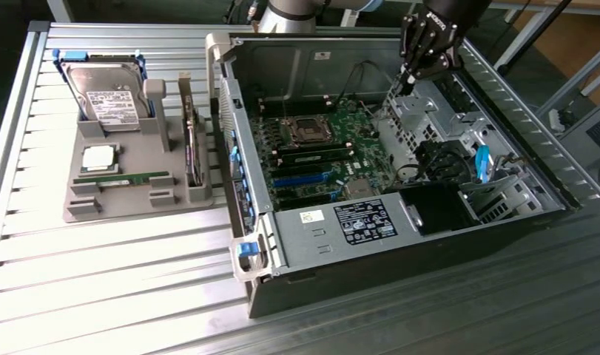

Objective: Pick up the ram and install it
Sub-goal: 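Press down the ram until it locks into place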

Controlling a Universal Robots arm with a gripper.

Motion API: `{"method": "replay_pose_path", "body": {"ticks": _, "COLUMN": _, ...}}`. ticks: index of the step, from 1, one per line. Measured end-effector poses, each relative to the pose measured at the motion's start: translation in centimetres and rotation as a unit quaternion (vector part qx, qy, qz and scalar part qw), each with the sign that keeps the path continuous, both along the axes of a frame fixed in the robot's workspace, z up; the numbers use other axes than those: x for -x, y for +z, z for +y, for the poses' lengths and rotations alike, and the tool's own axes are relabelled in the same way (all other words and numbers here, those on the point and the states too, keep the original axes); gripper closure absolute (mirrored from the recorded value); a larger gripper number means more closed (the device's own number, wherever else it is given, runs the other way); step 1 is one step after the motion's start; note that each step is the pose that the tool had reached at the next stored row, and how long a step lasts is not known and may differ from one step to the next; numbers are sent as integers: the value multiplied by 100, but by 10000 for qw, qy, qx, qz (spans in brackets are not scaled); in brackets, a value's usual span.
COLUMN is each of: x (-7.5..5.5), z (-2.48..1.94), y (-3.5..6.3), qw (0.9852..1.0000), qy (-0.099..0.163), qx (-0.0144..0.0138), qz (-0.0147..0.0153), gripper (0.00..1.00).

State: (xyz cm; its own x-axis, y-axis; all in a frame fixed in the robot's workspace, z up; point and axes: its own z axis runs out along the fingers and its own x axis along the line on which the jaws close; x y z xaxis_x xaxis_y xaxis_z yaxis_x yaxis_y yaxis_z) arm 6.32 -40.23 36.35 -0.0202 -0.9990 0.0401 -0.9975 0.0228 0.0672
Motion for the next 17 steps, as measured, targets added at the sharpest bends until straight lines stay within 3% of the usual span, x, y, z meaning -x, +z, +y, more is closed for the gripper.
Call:
{"method": "replay_pose_path", "body": {"ticks": 11, "x": 0, "z": 0, "y": -2, "qw": 9995, "qy": -319, "qx": 0, "qz": 0, "gripper": 91}}
{"method": "replay_pose_path", "body": {"ticks": 17, "x": 0, "z": 0, "y": -8, "qw": 9977, "qy": -677, "qx": 0, "qz": 0, "gripper": 91}}
